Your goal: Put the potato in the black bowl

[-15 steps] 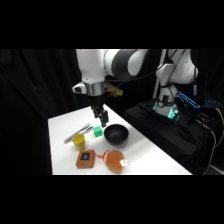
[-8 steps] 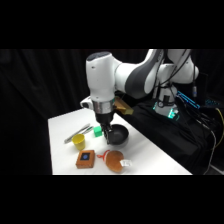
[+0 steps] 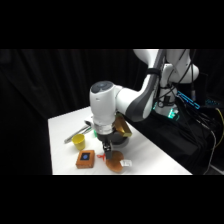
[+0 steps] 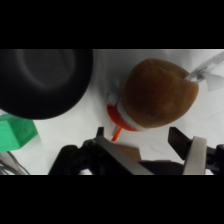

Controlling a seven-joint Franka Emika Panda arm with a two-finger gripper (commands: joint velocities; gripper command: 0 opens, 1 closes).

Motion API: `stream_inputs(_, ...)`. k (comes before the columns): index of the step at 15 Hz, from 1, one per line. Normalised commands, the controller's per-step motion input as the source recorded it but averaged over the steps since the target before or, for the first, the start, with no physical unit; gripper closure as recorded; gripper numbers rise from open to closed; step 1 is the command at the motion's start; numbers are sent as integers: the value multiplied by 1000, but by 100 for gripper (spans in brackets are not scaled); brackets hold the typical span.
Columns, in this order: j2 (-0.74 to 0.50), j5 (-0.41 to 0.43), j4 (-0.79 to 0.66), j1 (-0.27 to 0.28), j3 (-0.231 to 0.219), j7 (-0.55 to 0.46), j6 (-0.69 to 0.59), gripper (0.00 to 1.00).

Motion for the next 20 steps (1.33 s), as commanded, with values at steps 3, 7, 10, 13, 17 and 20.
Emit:
stream_inputs(3,437,71,332,157,-140,137,137,0)
stream_inputs(7,367,127,342,133,-108,58,47,28)
stream_inputs(10,244,108,266,126,-121,46,25,52)
stream_inputs(13,60,52,119,176,-139,100,-14,74)
stream_inputs(17,-107,-46,1,198,-162,120,-85,97)
stream_inputs(20,-347,-175,-120,205,-182,134,-272,97)
